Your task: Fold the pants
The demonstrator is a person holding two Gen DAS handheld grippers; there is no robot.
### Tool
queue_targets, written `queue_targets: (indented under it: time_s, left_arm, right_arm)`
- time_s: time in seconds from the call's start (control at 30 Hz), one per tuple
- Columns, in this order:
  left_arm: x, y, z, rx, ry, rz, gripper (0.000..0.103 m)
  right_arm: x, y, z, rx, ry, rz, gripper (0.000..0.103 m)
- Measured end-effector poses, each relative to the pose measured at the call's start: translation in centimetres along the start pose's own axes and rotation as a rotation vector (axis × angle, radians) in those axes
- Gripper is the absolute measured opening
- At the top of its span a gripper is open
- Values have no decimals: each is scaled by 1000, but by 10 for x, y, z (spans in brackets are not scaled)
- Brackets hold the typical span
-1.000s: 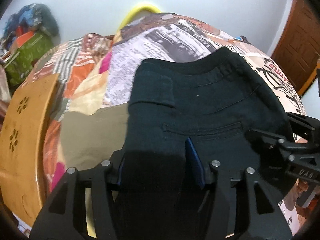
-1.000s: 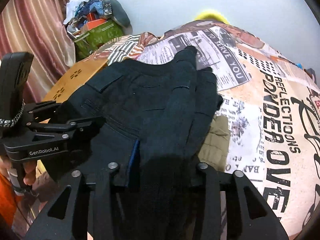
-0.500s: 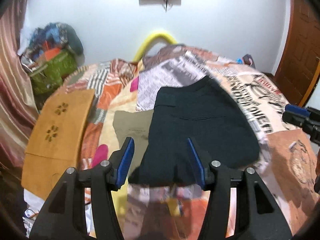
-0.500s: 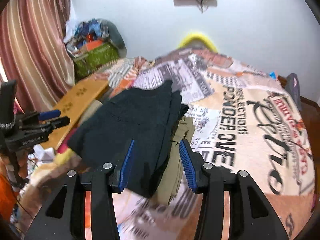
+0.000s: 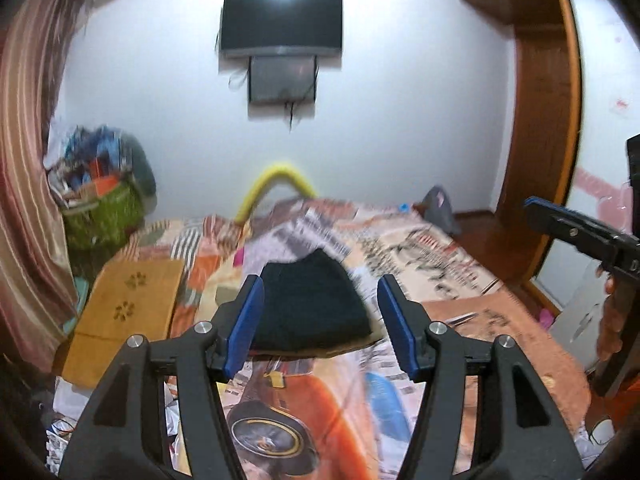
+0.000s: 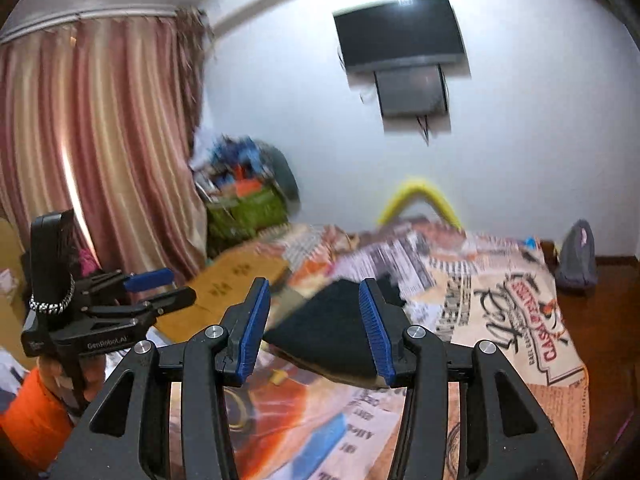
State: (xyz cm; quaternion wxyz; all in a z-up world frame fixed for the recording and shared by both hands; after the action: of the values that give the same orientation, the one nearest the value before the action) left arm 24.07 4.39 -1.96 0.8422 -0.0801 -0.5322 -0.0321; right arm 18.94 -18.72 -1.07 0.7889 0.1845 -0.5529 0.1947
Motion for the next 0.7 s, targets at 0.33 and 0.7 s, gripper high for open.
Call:
queue_targets:
  time_s: [0.33,0.7]
  left_arm:
    - [-16,-42,132,17,-212,3,68]
    - [-59,-62,179,25,-293,-8,98]
  right_arm:
    - [-9,50,85,-20,-155,55,43]
    - [-33,75,103,-89,-195,92,71]
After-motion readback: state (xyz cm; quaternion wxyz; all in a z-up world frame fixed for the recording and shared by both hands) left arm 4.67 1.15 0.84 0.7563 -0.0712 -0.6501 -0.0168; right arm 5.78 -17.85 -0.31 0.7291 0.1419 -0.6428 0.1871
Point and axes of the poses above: each gripper's, at about its wrist camera, not at the fingertips, and z roughly against the way its jaws point, y to its left, x to its top, the point moved 1 cm from there along -z, roughly the way its jaws point, and after that the axes turned 6 degrees about z, right-handed, at the moved point
